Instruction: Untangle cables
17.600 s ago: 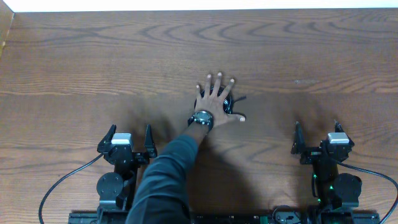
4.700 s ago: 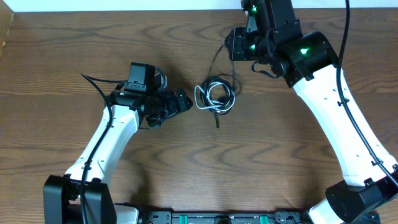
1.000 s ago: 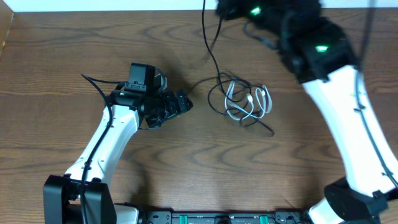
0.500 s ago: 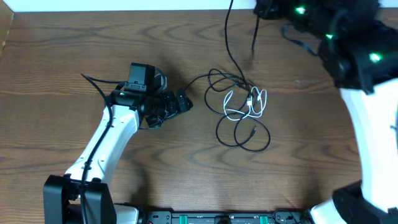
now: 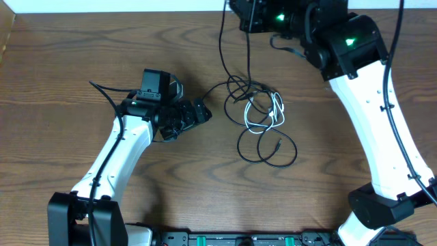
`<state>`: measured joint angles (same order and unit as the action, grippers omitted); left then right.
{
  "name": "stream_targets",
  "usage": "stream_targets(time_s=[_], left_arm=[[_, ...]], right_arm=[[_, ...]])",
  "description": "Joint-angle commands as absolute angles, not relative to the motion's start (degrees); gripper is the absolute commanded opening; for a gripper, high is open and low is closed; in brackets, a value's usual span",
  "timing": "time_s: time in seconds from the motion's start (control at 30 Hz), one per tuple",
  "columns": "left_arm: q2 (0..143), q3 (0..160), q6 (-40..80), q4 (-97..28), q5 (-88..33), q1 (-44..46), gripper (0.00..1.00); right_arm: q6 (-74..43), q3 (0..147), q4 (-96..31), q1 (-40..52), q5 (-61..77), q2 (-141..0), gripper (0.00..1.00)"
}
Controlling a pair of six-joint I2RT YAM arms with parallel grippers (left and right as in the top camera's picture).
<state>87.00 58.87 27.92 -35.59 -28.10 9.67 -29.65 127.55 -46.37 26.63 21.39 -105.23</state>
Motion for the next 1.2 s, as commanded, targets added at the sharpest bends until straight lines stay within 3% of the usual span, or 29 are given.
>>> stream_targets(time_s=[0.0, 0.13, 0.33, 0.57, 0.9, 1.17], left_arm=[[87.29, 59.48, 29.28, -35.73, -27.62, 9.8, 0.98], [87.11, 59.53, 29.5, -34.35, -31.2, 9.37, 0.98], [86.78, 59.55, 29.76, -23.64, -53.25, 4.95, 0.98], [86.78, 59.55, 47.48, -9.93, -73.95, -0.4, 0.98], [86.78, 59.55, 93.82, 2.85, -74.56, -0.47, 0.98], [86.78, 59.55, 110.06, 26.89, -70.19, -0.47, 0.98]], right_arm=[[-30.37, 127.66, -46.13, 27.86, 21.61, -105.23, 0.01], [-30.17, 127.66, -49.67, 27.86, 15.55, -105.41, 0.01], [-28.05, 127.66, -52.82, 27.86, 19.92, -106.06, 0.01], [-22.15, 127.66, -56.71, 27.86, 23.49, -106.1, 0.01], [-20.27, 127.63, -59.44, 27.86, 27.97, -106.1, 0.01], [-15.57, 127.63, -62.65, 28.62, 31.64, -106.1, 0.01]])
